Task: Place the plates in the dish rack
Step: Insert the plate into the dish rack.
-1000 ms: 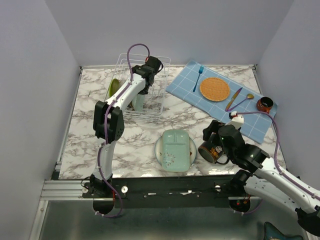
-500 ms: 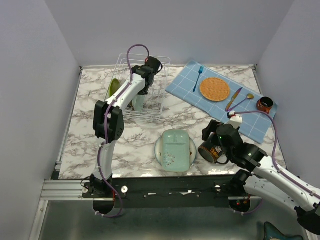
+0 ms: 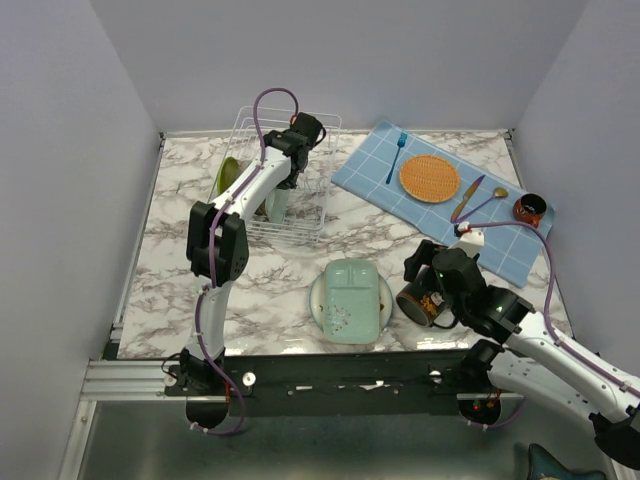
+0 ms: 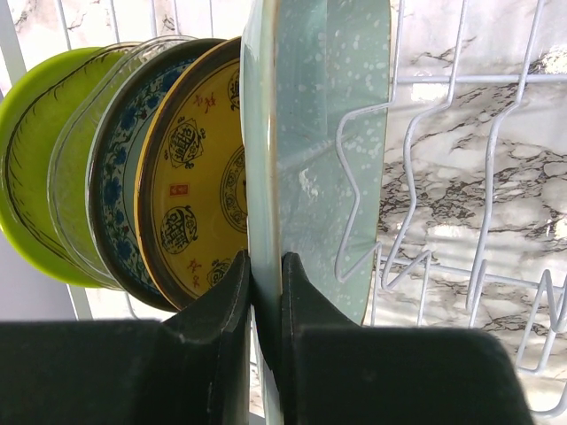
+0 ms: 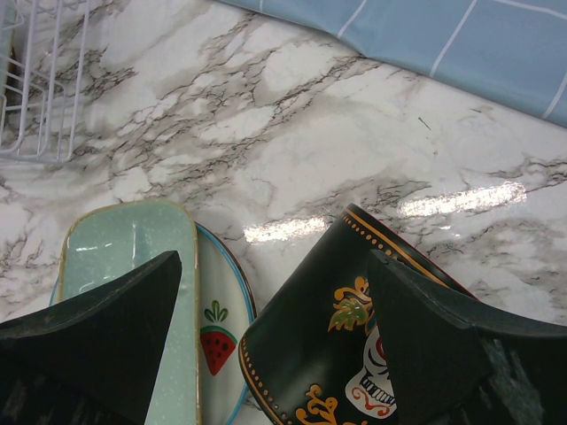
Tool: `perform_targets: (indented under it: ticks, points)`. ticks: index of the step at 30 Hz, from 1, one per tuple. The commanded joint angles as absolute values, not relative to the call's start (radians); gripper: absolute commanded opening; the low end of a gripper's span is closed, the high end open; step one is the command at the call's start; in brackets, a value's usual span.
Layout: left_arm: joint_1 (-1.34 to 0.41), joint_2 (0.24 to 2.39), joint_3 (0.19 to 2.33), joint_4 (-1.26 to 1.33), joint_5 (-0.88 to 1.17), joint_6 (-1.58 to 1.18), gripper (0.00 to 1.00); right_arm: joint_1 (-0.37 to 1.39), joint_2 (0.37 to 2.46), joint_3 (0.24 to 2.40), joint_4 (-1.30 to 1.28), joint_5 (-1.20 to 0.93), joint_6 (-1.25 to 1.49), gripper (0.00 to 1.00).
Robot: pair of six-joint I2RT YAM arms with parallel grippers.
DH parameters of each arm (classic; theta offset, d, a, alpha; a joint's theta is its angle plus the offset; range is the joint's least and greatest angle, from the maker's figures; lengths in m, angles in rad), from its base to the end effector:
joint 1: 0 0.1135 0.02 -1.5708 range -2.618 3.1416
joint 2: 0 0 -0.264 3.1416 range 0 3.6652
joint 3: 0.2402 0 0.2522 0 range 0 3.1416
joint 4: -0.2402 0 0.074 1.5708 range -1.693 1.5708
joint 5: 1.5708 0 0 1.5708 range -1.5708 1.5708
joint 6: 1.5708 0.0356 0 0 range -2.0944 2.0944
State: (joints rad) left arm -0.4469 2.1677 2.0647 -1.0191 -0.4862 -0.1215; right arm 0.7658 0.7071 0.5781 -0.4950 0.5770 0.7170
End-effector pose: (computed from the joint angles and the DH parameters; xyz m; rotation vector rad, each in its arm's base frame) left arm 0.4256 -0.1855 0.2713 0.2703 2.5358 0.4432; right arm 0.1246 0.0929 0.2523 0.2640 2.0765 0.2629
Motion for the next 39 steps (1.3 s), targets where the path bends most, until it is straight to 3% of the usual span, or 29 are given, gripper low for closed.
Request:
perform_targets:
  ticks: [1,39]
  points:
    - [-0.443,2.145,2.074,-1.015,-0.52,-0.126,0.0,0.769,0.707,0.572,-0.485,0.591,0.721,0.94]
    - [-0.426,2.036,2.106,-0.953,-0.615,-0.138,0.0,0.77,0.736,0.572,-0.471,0.575,0.721,0.94]
